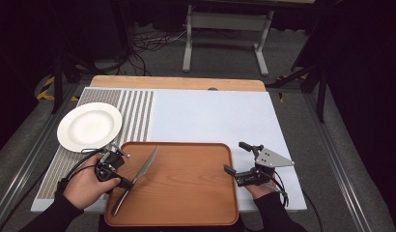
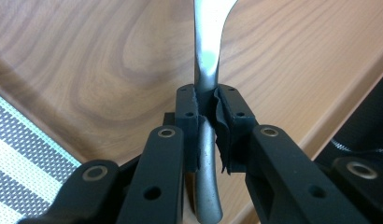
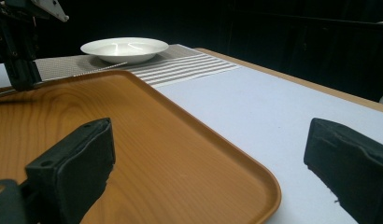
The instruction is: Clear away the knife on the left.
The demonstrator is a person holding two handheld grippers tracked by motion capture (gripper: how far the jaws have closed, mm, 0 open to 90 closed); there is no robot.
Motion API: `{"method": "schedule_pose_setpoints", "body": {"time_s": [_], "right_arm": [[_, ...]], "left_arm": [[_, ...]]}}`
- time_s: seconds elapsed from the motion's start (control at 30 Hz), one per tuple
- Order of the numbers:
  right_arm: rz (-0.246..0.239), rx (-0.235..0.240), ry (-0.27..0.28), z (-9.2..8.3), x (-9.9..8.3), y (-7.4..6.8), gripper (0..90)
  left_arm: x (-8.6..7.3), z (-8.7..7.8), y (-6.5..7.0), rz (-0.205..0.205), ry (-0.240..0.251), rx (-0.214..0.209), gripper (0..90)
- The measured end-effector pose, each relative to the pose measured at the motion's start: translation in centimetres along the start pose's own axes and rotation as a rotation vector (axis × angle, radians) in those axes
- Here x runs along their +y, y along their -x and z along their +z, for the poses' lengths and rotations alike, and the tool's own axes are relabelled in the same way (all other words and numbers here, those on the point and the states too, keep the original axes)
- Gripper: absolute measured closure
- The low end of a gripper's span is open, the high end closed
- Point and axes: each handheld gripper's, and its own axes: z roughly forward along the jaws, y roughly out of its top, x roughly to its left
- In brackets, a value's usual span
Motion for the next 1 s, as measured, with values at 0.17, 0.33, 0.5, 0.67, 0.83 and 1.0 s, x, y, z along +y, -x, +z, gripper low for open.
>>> {"method": "schedule_pose_setpoints", "body": {"time_s": [0.17,0.33,0.5,0.67,0.83,1.0], "right_arm": [[0.0,0.0,0.0,0.0,0.0,0.0,2.8],[0.0,0.0,0.0,0.0,0.0,0.0,2.8],[0.001,0.0,0.0,0.0,0.0,0.0,2.9],[0.001,0.0,-0.001,0.0,0.0,0.0,2.9],[0.003,0.001,0.0,0.0,0.0,0.0,2.9],[0.004,0.002,-0.001,0.0,0.0,0.0,2.9]], "left_arm": [[0.0,0.4,-0.2,-0.009,-0.009,-0.002,79.9],[0.1,0.6,-0.3,-0.022,-0.011,-0.001,79.8],[0.0,0.8,-0.6,-0.023,-0.019,0.012,79.8],[0.0,1.0,-0.5,-0.034,-0.025,0.001,79.8],[0.0,1.1,-0.5,-0.04,-0.029,0.003,79.7],[0.0,1.4,-0.6,-0.039,-0.036,0.017,79.7]]}}
